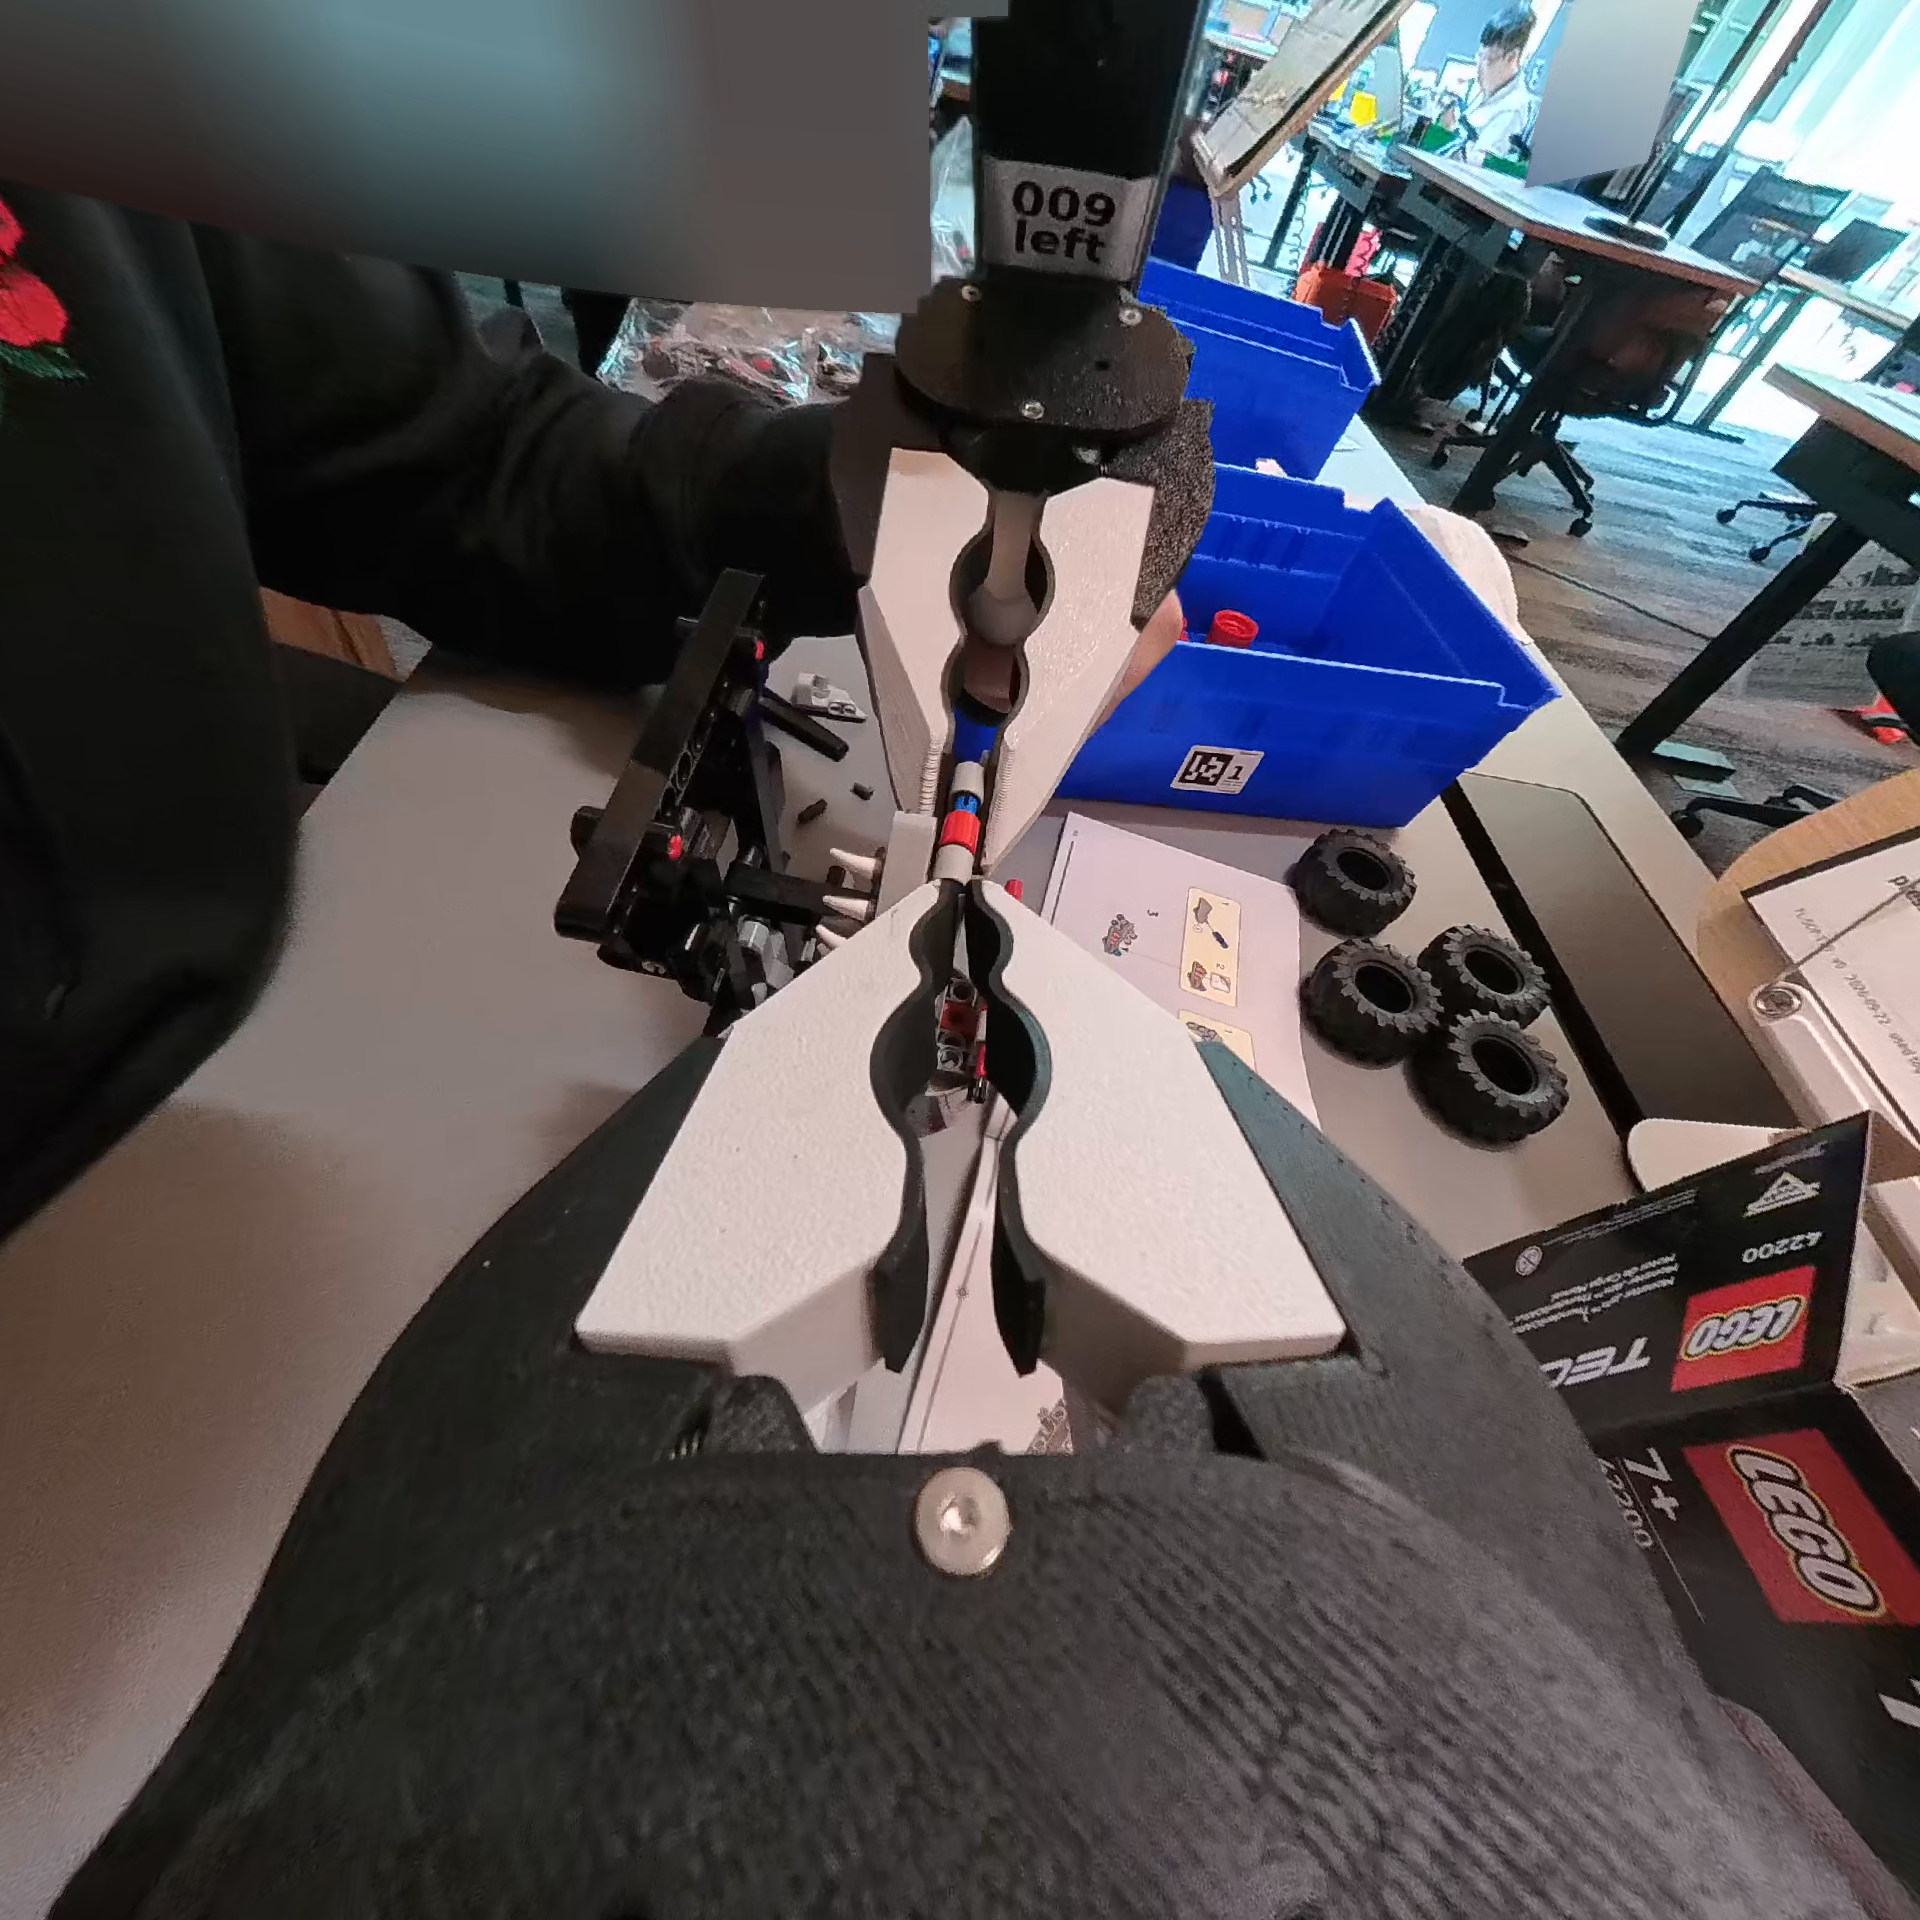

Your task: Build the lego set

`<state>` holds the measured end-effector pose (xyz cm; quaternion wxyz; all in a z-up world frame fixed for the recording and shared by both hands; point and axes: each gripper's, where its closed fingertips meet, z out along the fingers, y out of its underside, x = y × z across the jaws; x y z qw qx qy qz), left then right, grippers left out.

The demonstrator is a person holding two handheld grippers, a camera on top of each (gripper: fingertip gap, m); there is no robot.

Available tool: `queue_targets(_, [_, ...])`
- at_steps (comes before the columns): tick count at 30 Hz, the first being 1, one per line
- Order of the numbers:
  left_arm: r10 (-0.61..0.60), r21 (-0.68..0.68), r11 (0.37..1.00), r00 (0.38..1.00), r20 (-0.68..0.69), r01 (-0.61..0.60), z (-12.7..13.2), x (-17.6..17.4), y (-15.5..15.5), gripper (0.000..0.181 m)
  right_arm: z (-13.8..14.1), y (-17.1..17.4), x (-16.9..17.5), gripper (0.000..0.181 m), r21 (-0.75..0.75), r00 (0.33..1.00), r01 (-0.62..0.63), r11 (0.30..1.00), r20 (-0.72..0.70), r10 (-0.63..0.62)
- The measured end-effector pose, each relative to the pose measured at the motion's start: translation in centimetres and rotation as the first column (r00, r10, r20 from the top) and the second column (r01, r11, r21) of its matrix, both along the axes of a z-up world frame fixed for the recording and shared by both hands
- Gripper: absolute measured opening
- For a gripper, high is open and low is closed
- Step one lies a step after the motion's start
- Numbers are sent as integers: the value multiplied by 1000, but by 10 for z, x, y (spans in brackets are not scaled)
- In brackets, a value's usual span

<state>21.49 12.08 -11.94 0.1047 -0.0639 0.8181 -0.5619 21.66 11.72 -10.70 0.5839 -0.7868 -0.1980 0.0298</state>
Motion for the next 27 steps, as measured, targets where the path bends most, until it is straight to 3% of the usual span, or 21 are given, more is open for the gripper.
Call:
queue_targets(14, [40,43,998,998,39,-42,5,2,4,4,0,3,1,0,-18,1000,31,999,2,-31])
queue_targets(27, [72,18,997,997,14,-72,2,9,2,4,-2,2,6,0,2,994,42,999,-103,-42])
